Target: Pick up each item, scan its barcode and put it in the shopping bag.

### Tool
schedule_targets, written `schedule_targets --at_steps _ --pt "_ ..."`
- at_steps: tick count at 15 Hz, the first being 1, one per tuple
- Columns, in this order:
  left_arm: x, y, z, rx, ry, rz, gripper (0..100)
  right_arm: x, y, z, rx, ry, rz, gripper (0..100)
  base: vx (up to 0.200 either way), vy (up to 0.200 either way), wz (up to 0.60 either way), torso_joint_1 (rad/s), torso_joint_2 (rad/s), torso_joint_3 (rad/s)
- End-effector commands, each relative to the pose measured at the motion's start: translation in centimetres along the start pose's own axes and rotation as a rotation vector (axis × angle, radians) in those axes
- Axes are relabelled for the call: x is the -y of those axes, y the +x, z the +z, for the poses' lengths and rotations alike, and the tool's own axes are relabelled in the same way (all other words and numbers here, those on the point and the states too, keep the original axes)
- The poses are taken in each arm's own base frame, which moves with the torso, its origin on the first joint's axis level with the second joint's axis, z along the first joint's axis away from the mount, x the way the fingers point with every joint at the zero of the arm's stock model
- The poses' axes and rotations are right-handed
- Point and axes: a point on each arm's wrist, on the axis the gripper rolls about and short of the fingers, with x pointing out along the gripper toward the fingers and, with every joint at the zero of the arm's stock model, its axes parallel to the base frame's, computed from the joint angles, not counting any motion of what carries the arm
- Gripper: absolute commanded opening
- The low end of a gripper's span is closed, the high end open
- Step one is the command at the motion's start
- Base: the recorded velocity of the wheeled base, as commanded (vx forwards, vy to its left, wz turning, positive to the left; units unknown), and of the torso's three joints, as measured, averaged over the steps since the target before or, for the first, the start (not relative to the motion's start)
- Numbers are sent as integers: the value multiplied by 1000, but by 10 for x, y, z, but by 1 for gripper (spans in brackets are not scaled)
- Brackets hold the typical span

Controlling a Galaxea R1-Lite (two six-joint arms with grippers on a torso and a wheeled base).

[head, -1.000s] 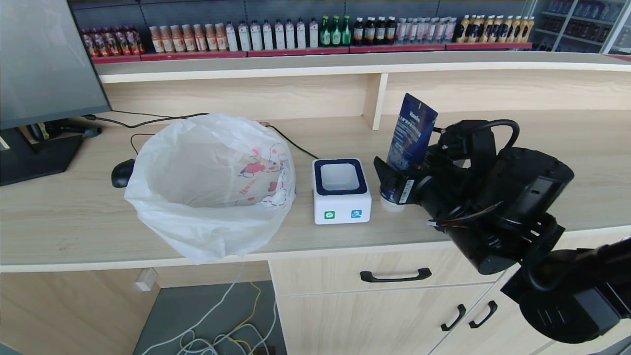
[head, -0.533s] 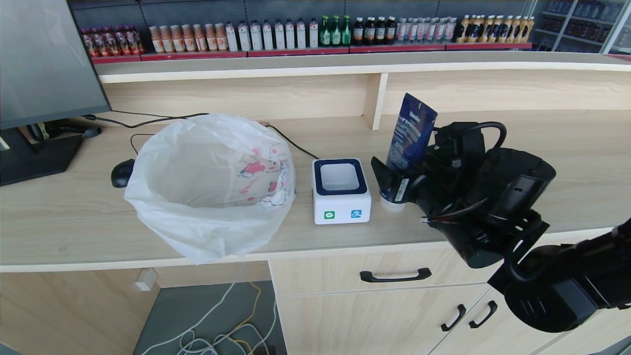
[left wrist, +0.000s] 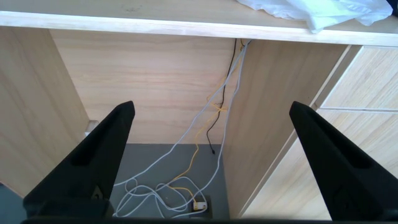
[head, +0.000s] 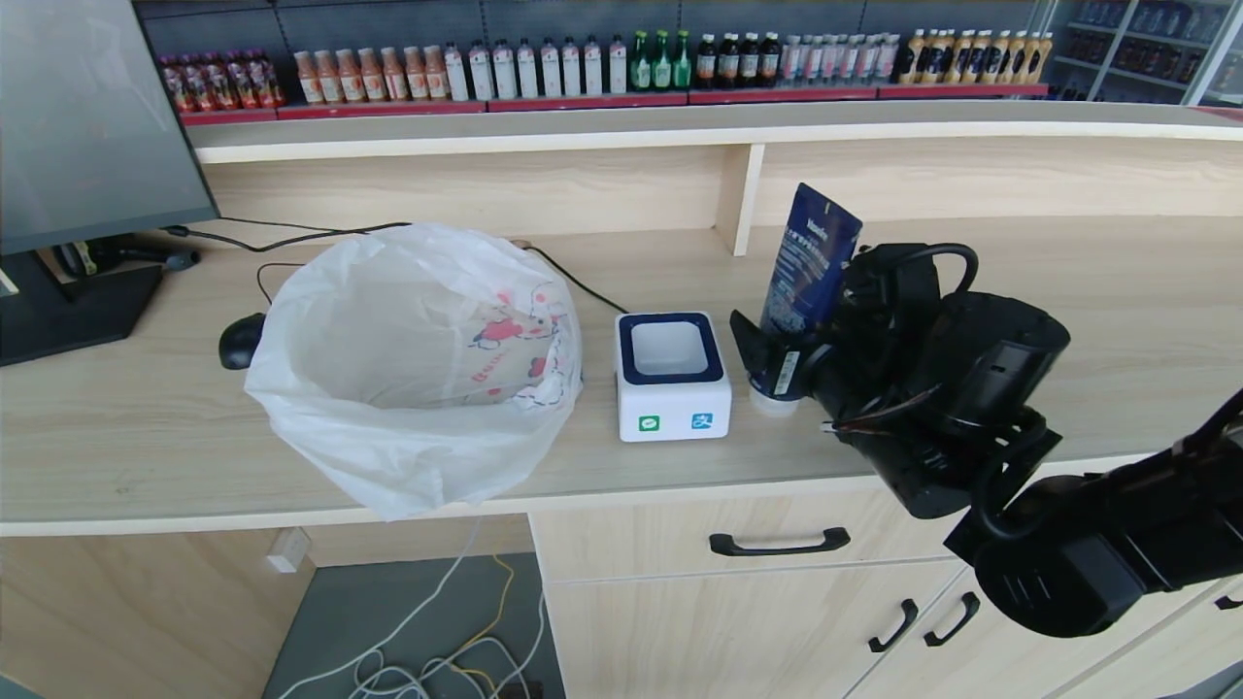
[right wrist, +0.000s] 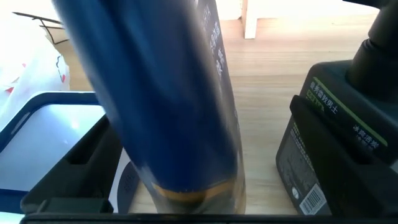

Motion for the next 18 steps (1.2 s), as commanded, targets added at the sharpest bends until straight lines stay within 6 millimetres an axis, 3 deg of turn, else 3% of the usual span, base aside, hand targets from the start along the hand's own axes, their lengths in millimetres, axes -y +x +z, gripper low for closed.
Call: schedule_targets --at_steps 1,9,10,18 --pt "0 0 0 0 -1 0 100 0 1 2 6 2 0 100 0 0 0 0 0 0" --pt "0 0 0 0 -1 0 100 -1 0 0 -1 -2 8 100 0 0 0 0 0 0" --pt "0 0 0 0 1 0 100 -1 1 1 3 -1 6 0 0 0 0 0 0 0" --pt "0 0 0 0 1 0 100 -1 0 2 11 10 15 0 0 0 0 0 0 0"
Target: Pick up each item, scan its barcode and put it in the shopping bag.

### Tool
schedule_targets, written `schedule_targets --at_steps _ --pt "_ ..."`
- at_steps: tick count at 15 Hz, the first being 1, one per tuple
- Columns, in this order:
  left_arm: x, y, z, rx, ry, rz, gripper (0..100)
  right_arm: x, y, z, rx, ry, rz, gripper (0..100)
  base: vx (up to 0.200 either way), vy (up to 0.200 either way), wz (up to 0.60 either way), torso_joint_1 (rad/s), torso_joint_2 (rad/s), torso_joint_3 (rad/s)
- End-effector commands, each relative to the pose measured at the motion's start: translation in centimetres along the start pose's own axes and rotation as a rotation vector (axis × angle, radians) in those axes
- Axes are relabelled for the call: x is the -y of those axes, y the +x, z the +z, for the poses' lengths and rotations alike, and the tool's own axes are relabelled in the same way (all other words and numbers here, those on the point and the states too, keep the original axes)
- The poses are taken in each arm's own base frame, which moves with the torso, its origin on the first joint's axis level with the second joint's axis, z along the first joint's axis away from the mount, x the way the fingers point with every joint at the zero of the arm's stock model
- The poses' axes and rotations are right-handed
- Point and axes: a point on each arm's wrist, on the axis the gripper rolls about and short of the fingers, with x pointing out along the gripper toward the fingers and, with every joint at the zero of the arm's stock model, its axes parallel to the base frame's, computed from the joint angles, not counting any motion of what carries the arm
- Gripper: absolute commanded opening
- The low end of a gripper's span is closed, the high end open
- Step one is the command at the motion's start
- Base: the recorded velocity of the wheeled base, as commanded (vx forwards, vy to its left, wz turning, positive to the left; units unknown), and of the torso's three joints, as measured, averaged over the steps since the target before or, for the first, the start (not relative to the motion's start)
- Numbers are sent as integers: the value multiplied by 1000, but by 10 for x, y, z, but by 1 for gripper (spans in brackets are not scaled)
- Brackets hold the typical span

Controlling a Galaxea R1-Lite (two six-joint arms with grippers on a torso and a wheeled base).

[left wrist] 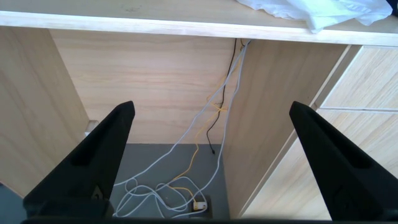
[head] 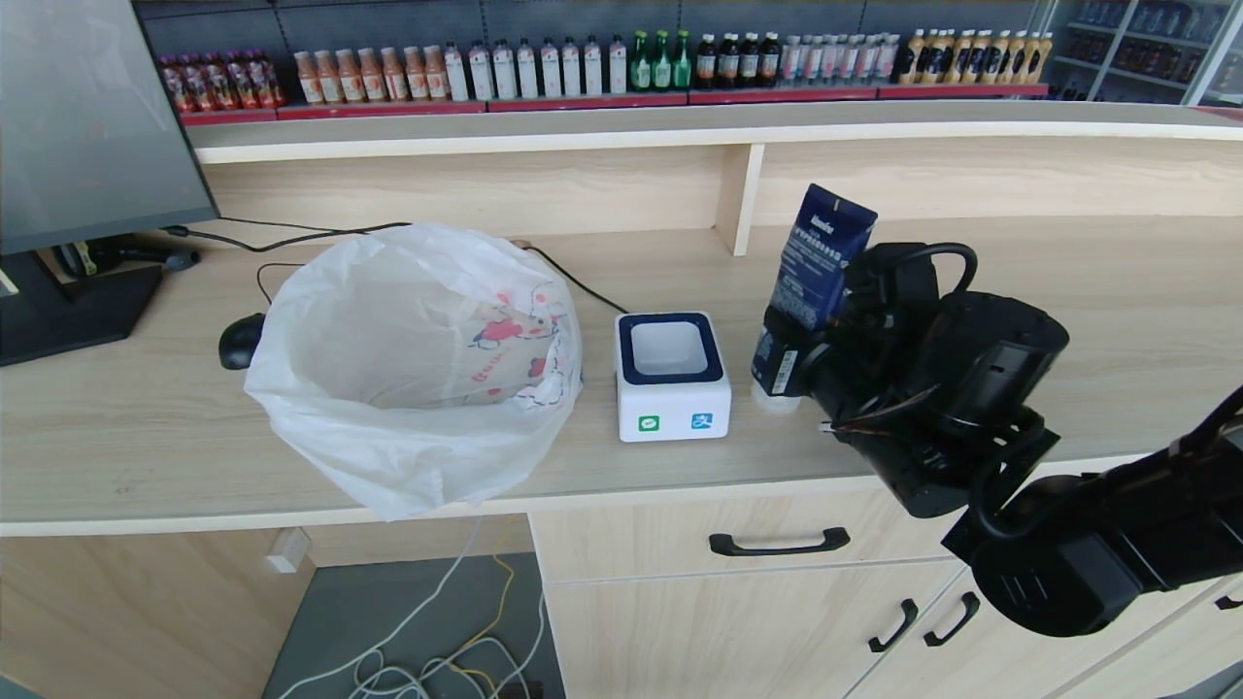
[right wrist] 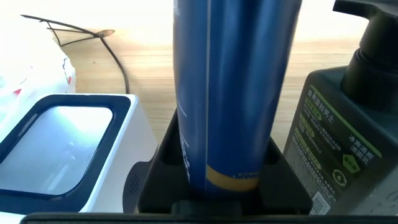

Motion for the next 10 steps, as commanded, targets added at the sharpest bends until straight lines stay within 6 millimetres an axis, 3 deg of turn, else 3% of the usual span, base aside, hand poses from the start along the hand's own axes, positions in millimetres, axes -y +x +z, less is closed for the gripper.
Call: schedule_targets --at_steps 1,6,10 --pt "0 0 0 0 -1 -1 100 0 -1 3 7 3 -1 0 0 0 0 0 0 0" --pt "0 0 0 0 -1 -1 100 1 -6 7 16 6 5 0 0 0 0 0 0 0" --pt "0 0 0 0 1 -1 100 6 -24 17 24 6 44 0 0 0 0 0 0 0"
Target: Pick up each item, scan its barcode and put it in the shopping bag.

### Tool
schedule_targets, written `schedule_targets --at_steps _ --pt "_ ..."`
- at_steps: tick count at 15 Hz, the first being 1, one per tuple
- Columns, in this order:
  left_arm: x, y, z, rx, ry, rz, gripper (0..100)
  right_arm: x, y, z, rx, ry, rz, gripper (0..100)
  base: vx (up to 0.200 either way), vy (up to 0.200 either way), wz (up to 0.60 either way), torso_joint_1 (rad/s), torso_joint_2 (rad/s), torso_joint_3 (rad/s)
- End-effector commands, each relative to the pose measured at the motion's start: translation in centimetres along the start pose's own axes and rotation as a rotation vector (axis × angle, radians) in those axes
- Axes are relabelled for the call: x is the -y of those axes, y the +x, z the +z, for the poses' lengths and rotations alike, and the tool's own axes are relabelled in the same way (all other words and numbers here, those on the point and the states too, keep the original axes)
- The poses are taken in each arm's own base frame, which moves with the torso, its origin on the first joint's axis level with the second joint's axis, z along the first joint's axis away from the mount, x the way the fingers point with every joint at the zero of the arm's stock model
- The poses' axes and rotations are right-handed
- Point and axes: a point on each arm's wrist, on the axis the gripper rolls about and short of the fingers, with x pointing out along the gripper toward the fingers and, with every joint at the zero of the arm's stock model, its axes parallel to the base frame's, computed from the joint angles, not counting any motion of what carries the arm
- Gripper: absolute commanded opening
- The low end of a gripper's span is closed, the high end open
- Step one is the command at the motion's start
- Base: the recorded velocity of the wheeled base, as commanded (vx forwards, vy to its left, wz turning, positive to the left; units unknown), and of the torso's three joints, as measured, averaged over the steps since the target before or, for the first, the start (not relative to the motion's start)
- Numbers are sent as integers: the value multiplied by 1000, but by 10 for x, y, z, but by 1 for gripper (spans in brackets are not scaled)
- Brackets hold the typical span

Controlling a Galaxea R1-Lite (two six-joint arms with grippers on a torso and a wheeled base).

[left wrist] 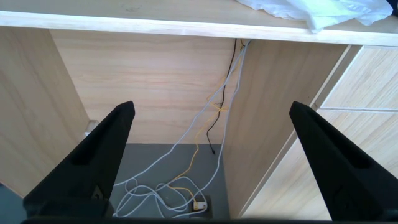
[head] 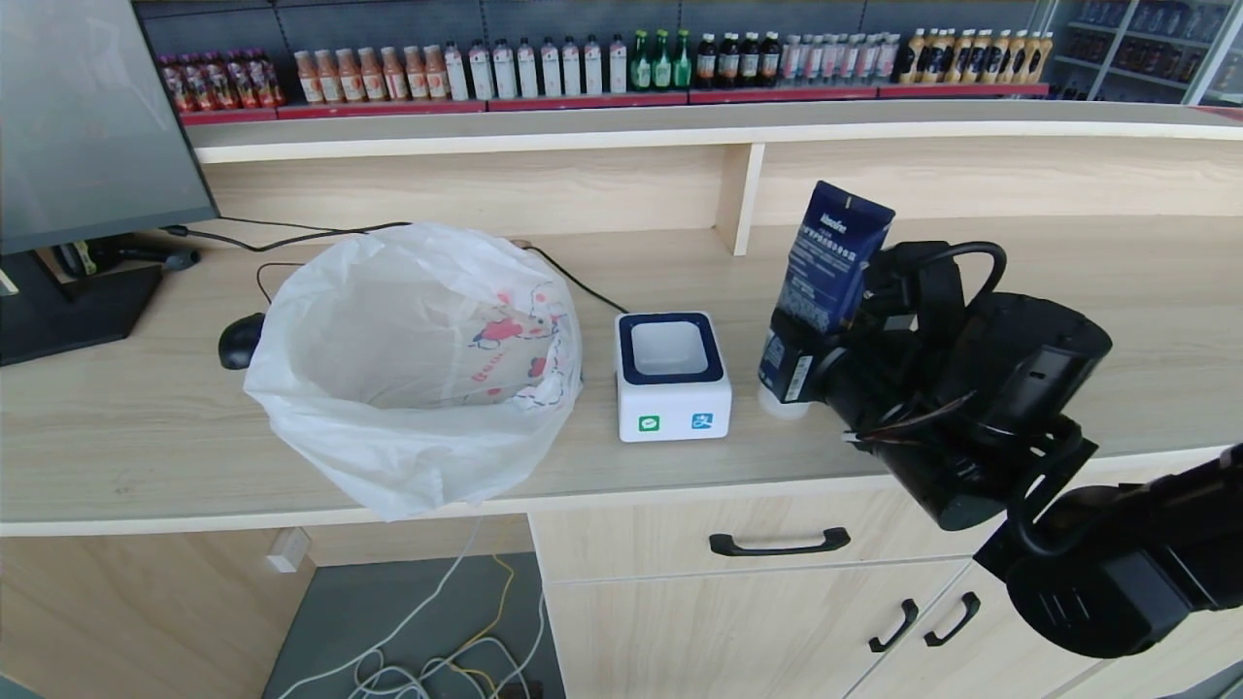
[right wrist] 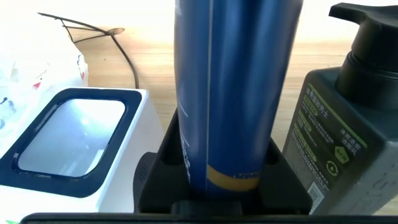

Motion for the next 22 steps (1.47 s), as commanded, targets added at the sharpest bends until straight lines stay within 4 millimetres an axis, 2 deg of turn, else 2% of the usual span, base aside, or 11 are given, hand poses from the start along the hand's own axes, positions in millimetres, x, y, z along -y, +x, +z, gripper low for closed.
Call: schedule_targets --at_steps 1,3,7,9,12,18,22 --pt "0 0 0 1 -1 0 100 0 -17 11 17 8 19 0 0 0 0 0 0 0" --pt "0 0 0 1 -1 0 100 -3 -30 18 24 15 43 0 0 0 0 0 0 0" --pt "0 0 0 1 -1 0 100 -14 -60 45 86 51 122 0 0 0 0 0 0 0" --pt "0 0 0 1 -1 0 100 -11 -83 53 100 55 146 0 0 0 0 0 0 0" --pt "0 0 0 -1 -1 0 100 -2 -104 72 167 42 160 0 0 0 0 0 0 0" --pt "0 0 0 -1 -1 0 100 0 -124 81 192 98 206 0 0 0 0 0 0 0" --pt "0 0 0 -1 -1 0 100 4 -138 86 202 264 373 0 0 0 0 0 0 0"
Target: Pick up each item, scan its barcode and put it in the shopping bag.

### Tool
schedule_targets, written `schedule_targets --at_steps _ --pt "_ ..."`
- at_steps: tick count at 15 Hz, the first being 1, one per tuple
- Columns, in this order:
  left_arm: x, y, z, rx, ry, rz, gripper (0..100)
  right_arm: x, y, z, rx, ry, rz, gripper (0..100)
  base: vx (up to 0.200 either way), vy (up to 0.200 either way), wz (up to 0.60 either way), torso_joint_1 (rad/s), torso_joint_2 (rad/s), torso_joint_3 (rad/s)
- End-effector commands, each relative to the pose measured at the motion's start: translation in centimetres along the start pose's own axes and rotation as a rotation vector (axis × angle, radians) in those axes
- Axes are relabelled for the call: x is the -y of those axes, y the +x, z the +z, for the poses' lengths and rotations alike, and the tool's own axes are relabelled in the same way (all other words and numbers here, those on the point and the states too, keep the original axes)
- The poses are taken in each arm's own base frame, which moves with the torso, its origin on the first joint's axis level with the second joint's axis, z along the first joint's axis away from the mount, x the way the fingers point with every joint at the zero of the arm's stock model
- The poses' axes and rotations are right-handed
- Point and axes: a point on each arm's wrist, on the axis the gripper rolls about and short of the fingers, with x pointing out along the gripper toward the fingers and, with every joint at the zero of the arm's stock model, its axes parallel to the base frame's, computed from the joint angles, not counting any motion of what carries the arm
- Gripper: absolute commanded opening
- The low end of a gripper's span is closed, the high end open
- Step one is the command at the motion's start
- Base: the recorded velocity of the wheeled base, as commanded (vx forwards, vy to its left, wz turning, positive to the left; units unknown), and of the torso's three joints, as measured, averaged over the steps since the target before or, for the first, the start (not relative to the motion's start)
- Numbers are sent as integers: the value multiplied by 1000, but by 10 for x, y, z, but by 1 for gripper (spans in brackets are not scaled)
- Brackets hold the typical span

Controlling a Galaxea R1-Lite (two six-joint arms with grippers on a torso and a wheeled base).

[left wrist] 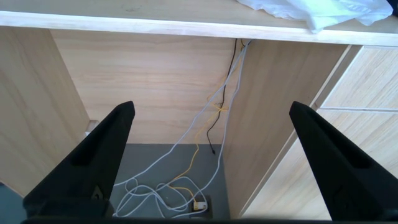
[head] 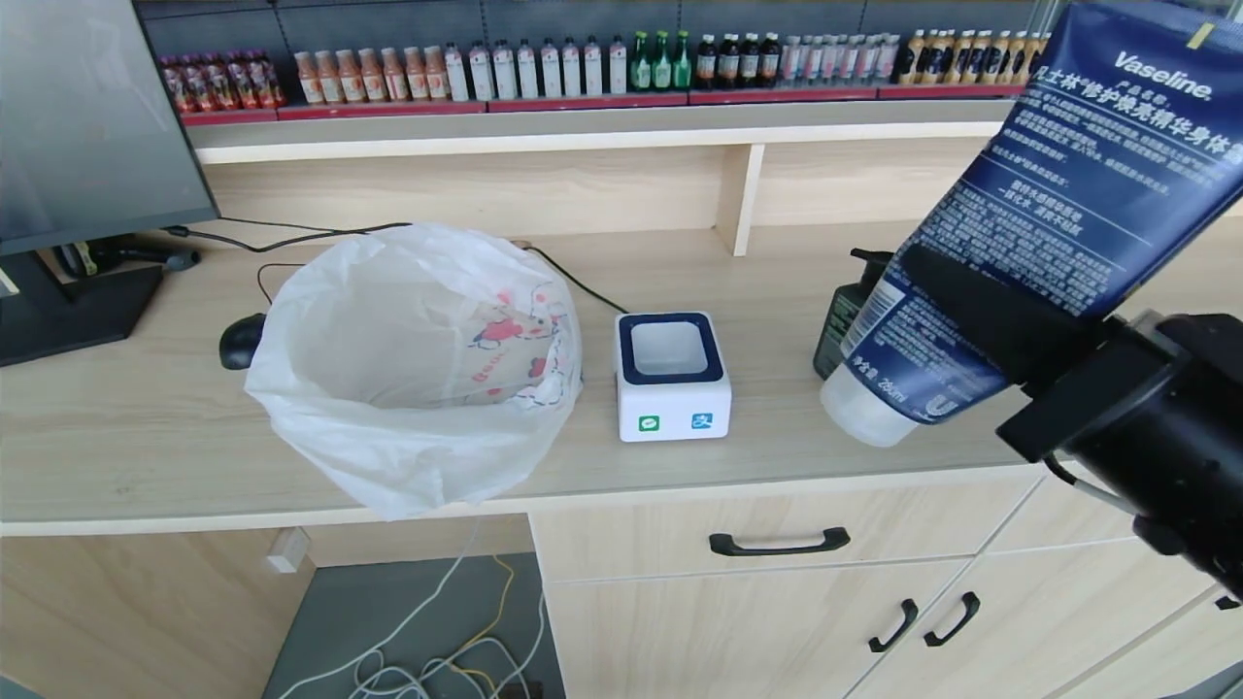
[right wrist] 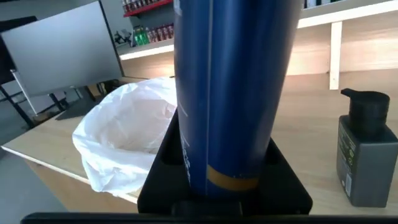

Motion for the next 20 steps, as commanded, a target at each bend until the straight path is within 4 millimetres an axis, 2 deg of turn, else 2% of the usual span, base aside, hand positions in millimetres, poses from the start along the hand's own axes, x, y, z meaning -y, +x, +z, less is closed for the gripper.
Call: schedule_targets --at_steps 1,3,6,12,15,18,20 --pt "0 0 0 -1 -1 0 100 0 -12 5 3 51 77 0 0 0 0 0 0 0" --pt "0 0 0 -1 1 0 100 0 -17 4 -22 120 164 0 0 0 0 0 0 0" --pt "0 0 0 0 1 0 100 -3 -19 3 -84 392 287 0 0 0 0 0 0 0" --pt "0 0 0 0 -1 0 100 -8 -15 -3 -164 629 338 0 0 0 0 0 0 0" --pt "0 0 0 0 -1 0 100 -34 -17 -12 -198 739 465 0 0 0 0 0 0 0" --pt "0 0 0 0 -1 0 100 -43 -10 -24 -192 830 508 0 0 0 0 0 0 0" --pt "0 0 0 0 1 0 100 -44 -9 -23 -213 886 558 0 0 0 0 0 0 0"
